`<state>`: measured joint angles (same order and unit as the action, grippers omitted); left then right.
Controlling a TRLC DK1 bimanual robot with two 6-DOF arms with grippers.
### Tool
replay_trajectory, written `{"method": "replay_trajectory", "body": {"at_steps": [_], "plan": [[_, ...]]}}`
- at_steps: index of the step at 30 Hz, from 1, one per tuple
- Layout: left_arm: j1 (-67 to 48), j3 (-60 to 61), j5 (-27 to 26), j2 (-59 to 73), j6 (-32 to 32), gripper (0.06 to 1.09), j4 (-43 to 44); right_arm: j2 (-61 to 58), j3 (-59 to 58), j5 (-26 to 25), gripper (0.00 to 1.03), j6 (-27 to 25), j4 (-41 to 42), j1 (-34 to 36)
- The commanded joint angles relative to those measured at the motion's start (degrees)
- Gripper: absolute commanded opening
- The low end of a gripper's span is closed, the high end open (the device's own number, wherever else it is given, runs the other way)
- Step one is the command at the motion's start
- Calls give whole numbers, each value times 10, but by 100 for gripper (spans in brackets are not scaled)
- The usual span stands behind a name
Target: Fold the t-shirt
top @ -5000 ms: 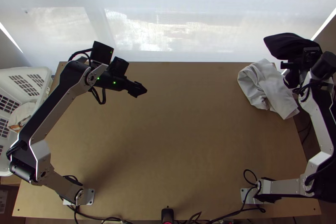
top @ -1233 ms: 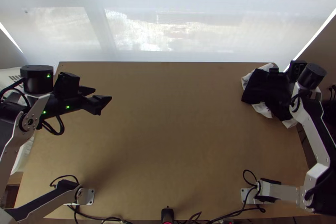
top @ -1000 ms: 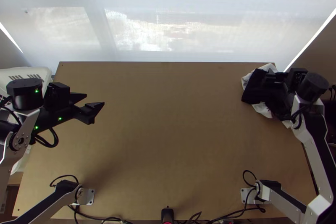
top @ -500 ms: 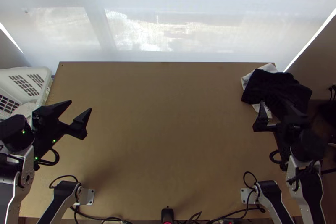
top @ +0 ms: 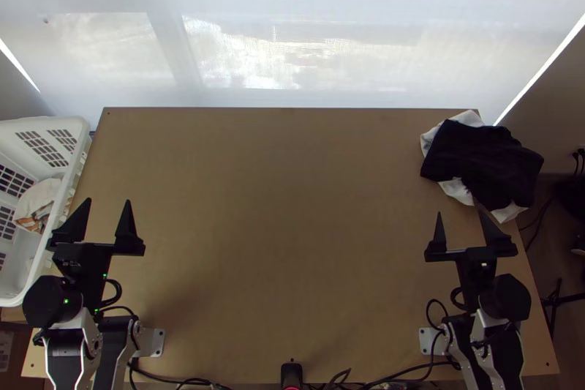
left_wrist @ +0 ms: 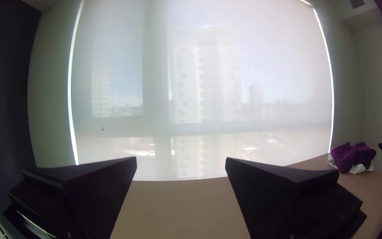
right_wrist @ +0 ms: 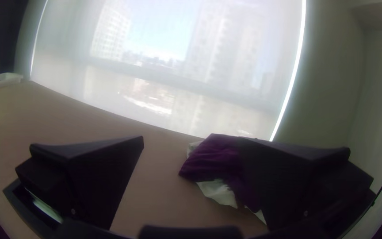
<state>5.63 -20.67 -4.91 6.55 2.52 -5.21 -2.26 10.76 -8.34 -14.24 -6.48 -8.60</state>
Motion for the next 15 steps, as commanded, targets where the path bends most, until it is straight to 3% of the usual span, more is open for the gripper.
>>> {"method": "replay_trajectory", "body": {"at_steps": [1,3,6,10,15], "plan": [[20,113,23,-68,-8,103,89,23,-54,10,98,18,11,-63],[15,121,22,-68,-15,103,86,24,-54,10,98,49,-20,-84],[14,148,23,-68,-33,103,74,23,-54,10,98,86,-34,-58],[-3,157,21,-68,-55,103,-9,23,-54,10,98,149,-61,-20],[-29,161,24,-66,-66,103,-65,23,-54,10,98,155,-61,-19]]}}
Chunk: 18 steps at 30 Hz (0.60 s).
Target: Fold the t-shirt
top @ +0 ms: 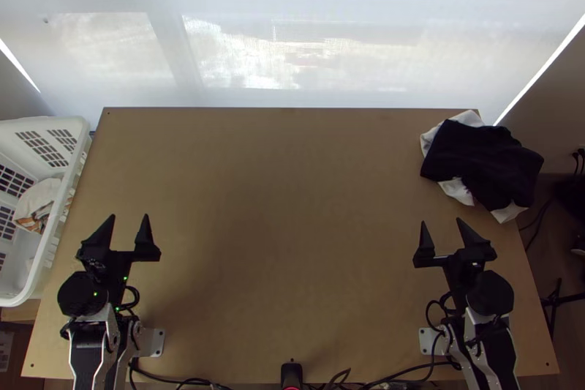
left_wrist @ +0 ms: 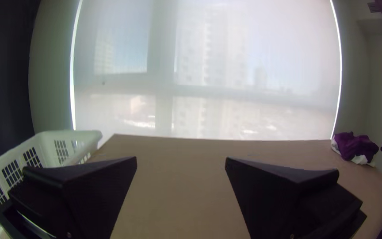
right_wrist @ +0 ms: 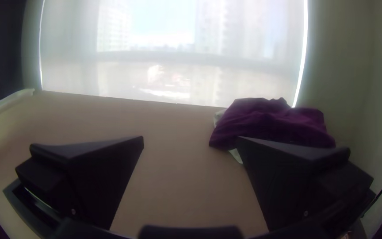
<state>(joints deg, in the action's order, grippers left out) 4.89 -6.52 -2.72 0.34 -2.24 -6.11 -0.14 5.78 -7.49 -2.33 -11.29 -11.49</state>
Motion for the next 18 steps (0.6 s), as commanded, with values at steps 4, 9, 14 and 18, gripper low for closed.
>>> {"method": "replay_trajectory", "body": {"at_steps": [4,9,14,18], "plan": [[-20,20,3,-5,-15,103,-56,3,-2,1,98,42,-7,8],[-19,20,3,-5,-4,103,-55,1,-4,1,98,46,-14,7],[-16,20,3,-4,2,103,-58,2,-4,1,98,46,-14,6],[-16,20,3,-4,2,103,-58,2,-4,1,98,46,-14,7]]}}
